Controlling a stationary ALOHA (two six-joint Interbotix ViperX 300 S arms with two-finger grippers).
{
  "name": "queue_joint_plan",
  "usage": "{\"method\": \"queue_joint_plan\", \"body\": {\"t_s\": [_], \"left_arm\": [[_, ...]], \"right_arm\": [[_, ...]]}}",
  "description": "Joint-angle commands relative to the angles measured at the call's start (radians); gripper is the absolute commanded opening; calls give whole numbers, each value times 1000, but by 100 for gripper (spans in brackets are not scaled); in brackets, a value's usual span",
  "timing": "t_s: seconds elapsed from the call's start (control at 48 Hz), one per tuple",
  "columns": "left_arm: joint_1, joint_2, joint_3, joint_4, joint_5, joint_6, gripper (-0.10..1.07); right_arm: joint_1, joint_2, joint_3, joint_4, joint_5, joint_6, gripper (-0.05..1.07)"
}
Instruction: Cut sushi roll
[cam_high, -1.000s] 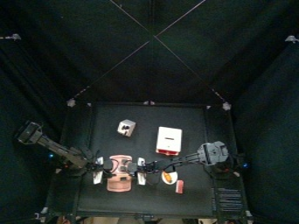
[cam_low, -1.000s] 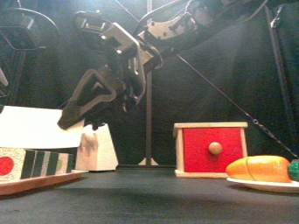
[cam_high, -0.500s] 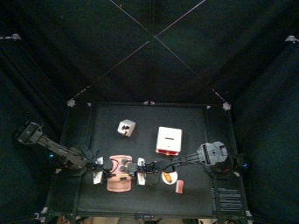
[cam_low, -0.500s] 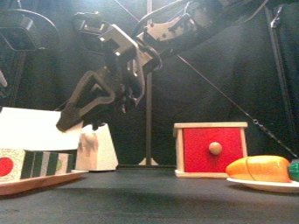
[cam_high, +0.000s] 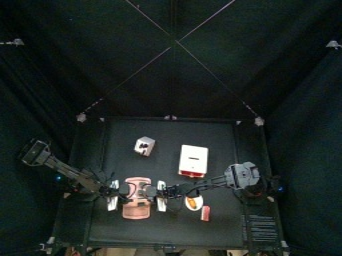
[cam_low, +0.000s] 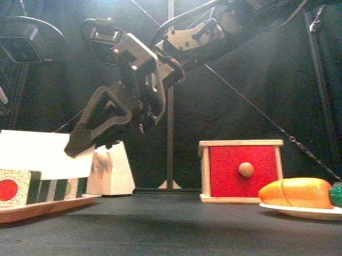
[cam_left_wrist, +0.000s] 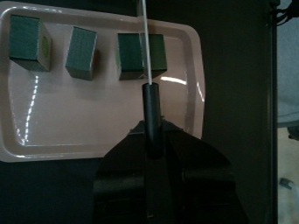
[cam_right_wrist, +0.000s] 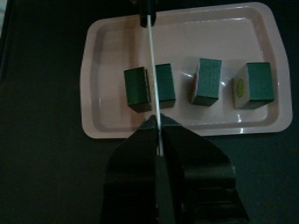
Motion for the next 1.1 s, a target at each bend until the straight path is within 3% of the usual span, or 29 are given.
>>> {"method": "queue_joint_plan", "body": {"t_s": [0.0, 0.604, 1.083], "left_arm": [[-26, 2, 9, -11, 5, -2, 25], [-26, 78, 28, -32, -81, 0, 25], [-46, 83, 25, -57, -89, -2, 25]], "right_arm": [[3, -12, 6, 2, 14, -2, 24], [12, 14, 5, 14, 38, -2, 24], [38, 15, -6, 12, 75, -3, 24]]}}
